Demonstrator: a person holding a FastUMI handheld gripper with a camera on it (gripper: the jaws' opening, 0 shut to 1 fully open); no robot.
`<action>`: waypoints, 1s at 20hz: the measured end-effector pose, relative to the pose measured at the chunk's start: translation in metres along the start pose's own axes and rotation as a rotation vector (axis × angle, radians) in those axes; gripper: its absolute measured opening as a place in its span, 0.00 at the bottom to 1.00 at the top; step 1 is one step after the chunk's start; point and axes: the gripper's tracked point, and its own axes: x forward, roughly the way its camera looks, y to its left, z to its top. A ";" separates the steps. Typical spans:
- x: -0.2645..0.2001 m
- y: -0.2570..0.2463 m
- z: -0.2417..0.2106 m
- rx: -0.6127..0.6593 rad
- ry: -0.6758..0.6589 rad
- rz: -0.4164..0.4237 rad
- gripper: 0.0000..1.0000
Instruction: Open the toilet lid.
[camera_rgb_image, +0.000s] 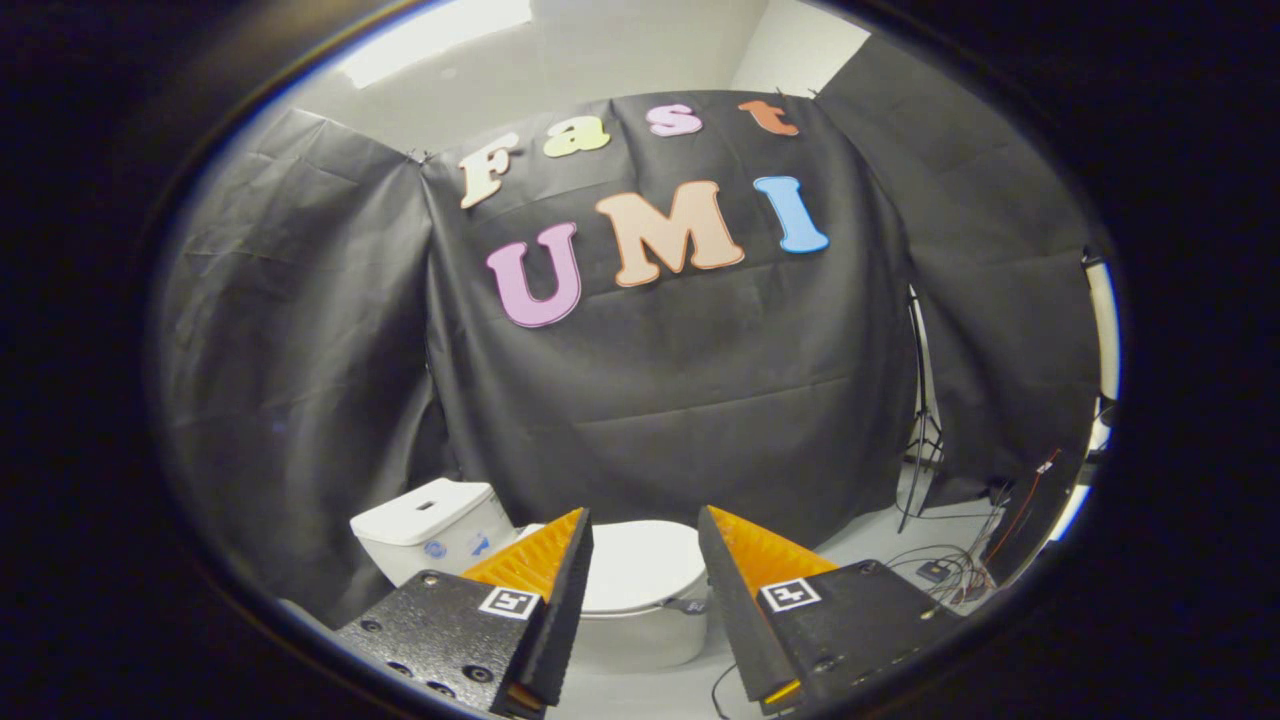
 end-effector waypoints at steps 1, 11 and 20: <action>0.001 -0.001 0.000 0.012 -0.004 -0.001 0.65; 0.023 -0.010 -0.007 0.167 -0.043 -0.001 0.65; 0.064 -0.013 -0.027 0.407 -0.090 -0.002 0.65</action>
